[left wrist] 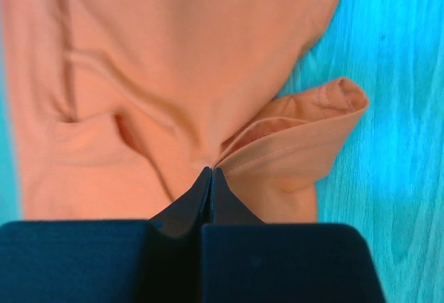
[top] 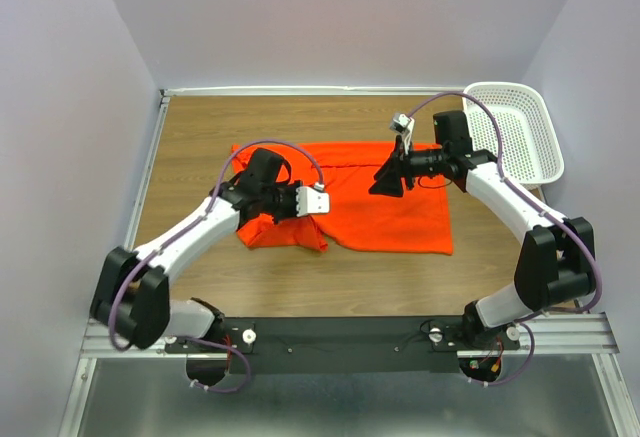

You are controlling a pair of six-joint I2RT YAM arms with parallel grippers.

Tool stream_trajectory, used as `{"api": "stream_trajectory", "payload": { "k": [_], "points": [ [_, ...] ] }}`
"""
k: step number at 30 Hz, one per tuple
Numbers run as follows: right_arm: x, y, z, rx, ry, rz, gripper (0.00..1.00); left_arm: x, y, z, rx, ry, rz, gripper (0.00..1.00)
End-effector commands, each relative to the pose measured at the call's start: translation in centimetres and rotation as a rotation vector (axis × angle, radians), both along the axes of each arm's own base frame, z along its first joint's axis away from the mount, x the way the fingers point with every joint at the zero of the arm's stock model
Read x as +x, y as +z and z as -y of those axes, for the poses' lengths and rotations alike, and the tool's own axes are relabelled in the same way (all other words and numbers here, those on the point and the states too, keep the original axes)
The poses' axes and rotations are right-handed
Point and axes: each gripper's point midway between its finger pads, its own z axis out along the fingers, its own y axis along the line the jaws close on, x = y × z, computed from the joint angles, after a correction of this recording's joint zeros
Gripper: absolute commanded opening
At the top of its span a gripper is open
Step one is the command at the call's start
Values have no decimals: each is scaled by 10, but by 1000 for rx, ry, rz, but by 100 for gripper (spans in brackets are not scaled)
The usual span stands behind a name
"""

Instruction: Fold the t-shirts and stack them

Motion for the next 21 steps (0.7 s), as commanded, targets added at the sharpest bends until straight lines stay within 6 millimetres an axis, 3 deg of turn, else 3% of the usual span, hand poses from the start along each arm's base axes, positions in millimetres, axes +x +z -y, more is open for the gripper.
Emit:
{"api": "stream_trajectory", "payload": {
  "k": [1, 4, 6, 10, 13, 17, 21],
  "points": [
    [2, -5, 7, -35, 4, 29, 65, -29, 40, 5, -109, -50, 79, 0],
    [5, -6, 18, -143, 66, 181, 65, -45, 49, 3, -136, -45, 103, 0],
    [-19, -24, 41, -288, 112, 177, 65, -55, 50, 3, -145, -42, 103, 0],
    [-51, -80, 109, -653, 253, 369, 65, -73, 72, 6, -237, -40, 151, 0],
    [-67, -96, 155, -798, 304, 392, 64, -86, 80, 4, -279, -39, 174, 0],
    [-86, -123, 190, -876, 370, 325, 61, -96, 90, 1, -319, -40, 215, 0],
    [-111, -144, 197, -877, 451, 269, 59, -101, 91, -2, -327, -37, 240, 0]
  ]
}}
